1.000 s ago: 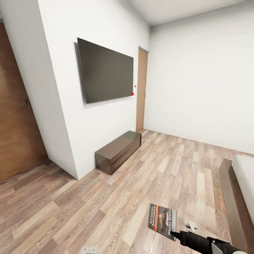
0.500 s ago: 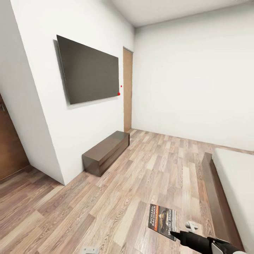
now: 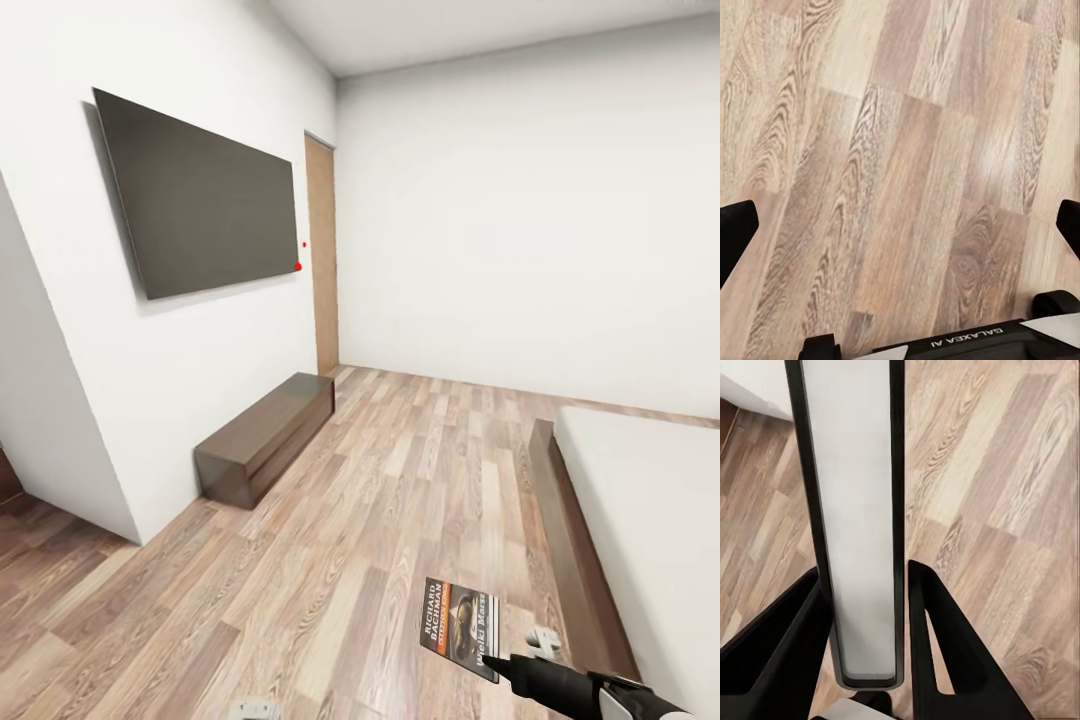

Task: In the bedroom, move the book from the bed onto either nightstand, and place the two sandals side by side next to the bed.

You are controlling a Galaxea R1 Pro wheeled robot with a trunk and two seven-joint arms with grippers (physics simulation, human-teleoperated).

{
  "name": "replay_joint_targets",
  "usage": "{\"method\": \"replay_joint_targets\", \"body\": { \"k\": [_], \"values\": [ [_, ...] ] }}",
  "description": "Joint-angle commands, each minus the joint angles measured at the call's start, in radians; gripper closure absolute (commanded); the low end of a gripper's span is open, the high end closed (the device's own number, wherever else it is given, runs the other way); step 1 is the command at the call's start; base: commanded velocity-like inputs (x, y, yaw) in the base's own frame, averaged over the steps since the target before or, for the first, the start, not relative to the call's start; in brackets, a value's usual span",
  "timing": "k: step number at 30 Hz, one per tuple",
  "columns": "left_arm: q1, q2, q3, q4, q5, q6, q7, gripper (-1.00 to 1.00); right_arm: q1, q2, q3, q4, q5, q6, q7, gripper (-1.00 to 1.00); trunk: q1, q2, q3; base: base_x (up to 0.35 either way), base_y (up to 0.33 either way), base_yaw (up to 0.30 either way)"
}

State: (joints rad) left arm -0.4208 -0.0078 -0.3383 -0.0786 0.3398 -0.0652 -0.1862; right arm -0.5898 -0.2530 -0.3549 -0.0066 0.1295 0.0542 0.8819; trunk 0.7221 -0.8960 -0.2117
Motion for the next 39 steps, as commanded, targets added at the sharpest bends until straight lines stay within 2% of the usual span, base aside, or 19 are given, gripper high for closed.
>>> {"method": "replay_joint_targets", "body": {
  "k": [1,39],
  "values": [
    [-0.001,0.0,-0.008,0.002,0.009,-0.004,-0.002,-1.0,-0.001,0.0,-0.015,-0.001,0.007,0.006,0.003,1.0,0.0,-0.001,-0.001,0.0,0.0,-0.251],
    [-0.001,0.0,-0.008,0.002,0.01,-0.004,-0.002,-1.0,-0.001,0.0,-0.015,-0.001,0.007,0.006,0.0,1.0,0.0,-0.001,-0.001,0.0,0.0,-0.238]
  ]
}}
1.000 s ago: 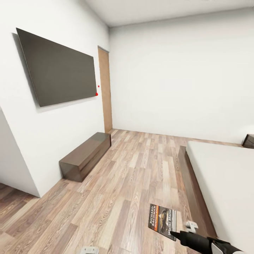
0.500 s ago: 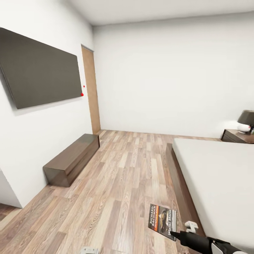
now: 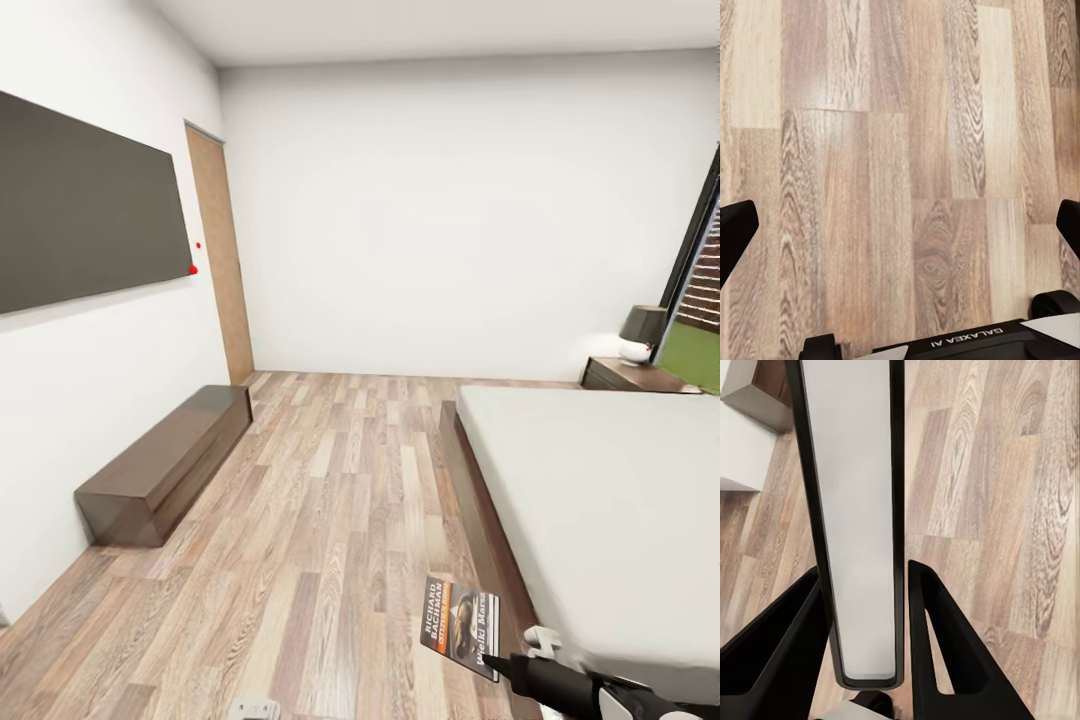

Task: In the bedroom, move the book from the bed onto either nightstand, and place the two sandals side by side next to the bed.

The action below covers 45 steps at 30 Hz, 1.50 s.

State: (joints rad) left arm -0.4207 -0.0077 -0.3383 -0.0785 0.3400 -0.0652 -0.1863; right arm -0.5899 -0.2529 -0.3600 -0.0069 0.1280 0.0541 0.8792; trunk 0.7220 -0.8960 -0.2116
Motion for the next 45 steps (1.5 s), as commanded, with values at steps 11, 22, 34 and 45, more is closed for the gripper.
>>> {"method": "replay_joint_targets", "body": {
  "k": [11,22,34,45],
  "values": [
    [-0.001,0.0,-0.008,0.002,0.009,-0.004,-0.002,-1.0,-0.001,0.0,-0.01,-0.001,0.009,0.006,0.002,1.0,0.0,-0.001,-0.001,0.0,0.0,-0.031],
    [-0.001,0.0,-0.008,0.002,0.009,-0.004,-0.002,-1.0,0.0,0.0,-0.01,-0.001,0.009,0.006,0.002,1.0,0.0,-0.001,-0.004,0.0,0.0,0.0],
    [-0.001,0.0,-0.008,0.002,0.009,-0.004,-0.002,-1.0,-0.001,0.0,-0.01,0.0,0.009,0.006,0.001,1.0,0.0,-0.001,-0.007,0.0,0.0,0.0],
    [-0.001,0.0,-0.008,0.002,0.01,-0.004,-0.002,-1.0,0.0,0.001,-0.01,0.003,0.009,0.006,-0.001,1.0,0.0,-0.001,-0.008,0.125,0.0,0.0]
  ]
}}
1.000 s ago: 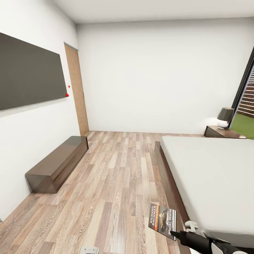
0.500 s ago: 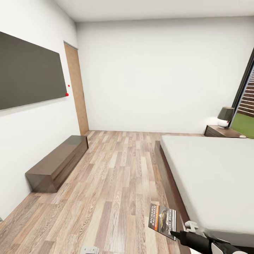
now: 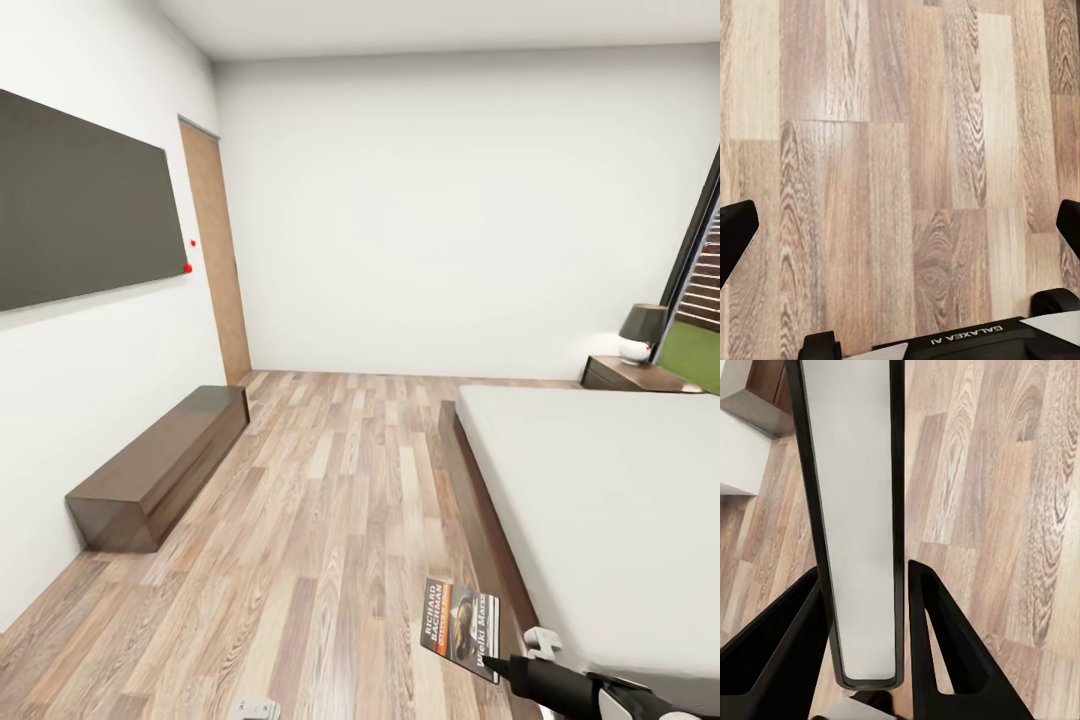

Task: In the bedroom, move the book from the bed onto either nightstand, and place the two sandals side by side next to the bed.

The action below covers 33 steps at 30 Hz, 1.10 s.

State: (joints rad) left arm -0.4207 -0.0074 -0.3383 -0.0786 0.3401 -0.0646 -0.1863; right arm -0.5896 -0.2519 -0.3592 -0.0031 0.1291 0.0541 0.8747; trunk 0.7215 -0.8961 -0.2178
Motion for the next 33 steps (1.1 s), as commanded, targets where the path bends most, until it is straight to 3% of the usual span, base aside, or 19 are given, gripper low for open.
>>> {"method": "replay_joint_targets", "body": {
  "k": [1,16,33],
  "values": [
    [-0.001,0.0,-0.008,0.002,0.01,-0.004,-0.002,-1.0,-0.001,0.001,-0.01,0.001,0.008,0.006,0.003,1.0,0.001,-0.001,-0.001,0.307,0.0,0.0],
    [-0.001,0.001,-0.008,0.002,0.01,-0.005,-0.002,-1.0,-0.001,0.003,-0.01,0.009,0.01,0.006,0.004,1.0,0.001,-0.001,-0.001,0.063,0.0,0.0],
    [-0.001,0.0,-0.008,0.002,0.011,-0.004,-0.002,-1.0,-0.001,0.003,-0.009,0.017,0.009,0.006,0.003,1.0,0.001,-0.001,-0.001,0.315,0.0,0.0]
  ]
}}
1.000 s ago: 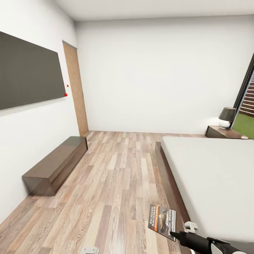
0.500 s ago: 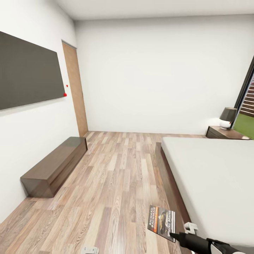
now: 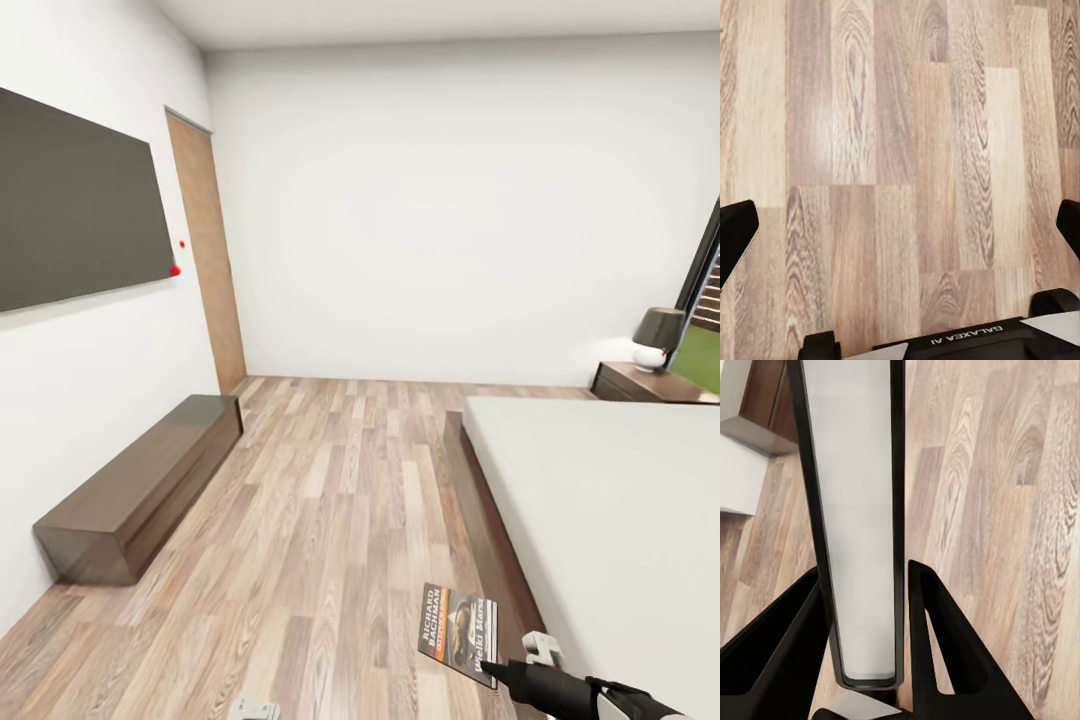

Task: In the bedroom, move the book from the bed onto either nightstand, and place the two sandals side by side next to the bed.

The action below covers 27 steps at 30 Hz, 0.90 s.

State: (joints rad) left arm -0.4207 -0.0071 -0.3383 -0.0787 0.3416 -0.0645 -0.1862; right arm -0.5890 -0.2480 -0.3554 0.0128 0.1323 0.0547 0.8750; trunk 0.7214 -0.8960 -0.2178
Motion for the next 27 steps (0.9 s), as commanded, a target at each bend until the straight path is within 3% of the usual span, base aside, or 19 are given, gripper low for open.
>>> {"method": "replay_joint_targets", "body": {
  "k": [1,14,27],
  "values": [
    [-0.001,0.0,-0.008,0.002,0.01,-0.005,-0.002,-1.0,-0.001,0.0,-0.013,0.001,0.006,0.006,0.003,1.0,0.001,-0.001,-0.001,0.33,0.0,0.0],
    [-0.001,0.0,-0.008,0.002,0.01,-0.005,-0.002,-1.0,-0.001,0.0,-0.013,0.001,0.006,0.007,0.005,1.0,0.001,-0.001,-0.001,0.33,0.0,-0.093],
    [-0.001,0.0,-0.008,0.002,0.011,-0.005,-0.002,-1.0,-0.002,0.0,-0.014,0.001,0.007,0.005,0.003,1.0,0.001,-0.001,-0.001,0.33,0.0,-0.005]
  ]
}}
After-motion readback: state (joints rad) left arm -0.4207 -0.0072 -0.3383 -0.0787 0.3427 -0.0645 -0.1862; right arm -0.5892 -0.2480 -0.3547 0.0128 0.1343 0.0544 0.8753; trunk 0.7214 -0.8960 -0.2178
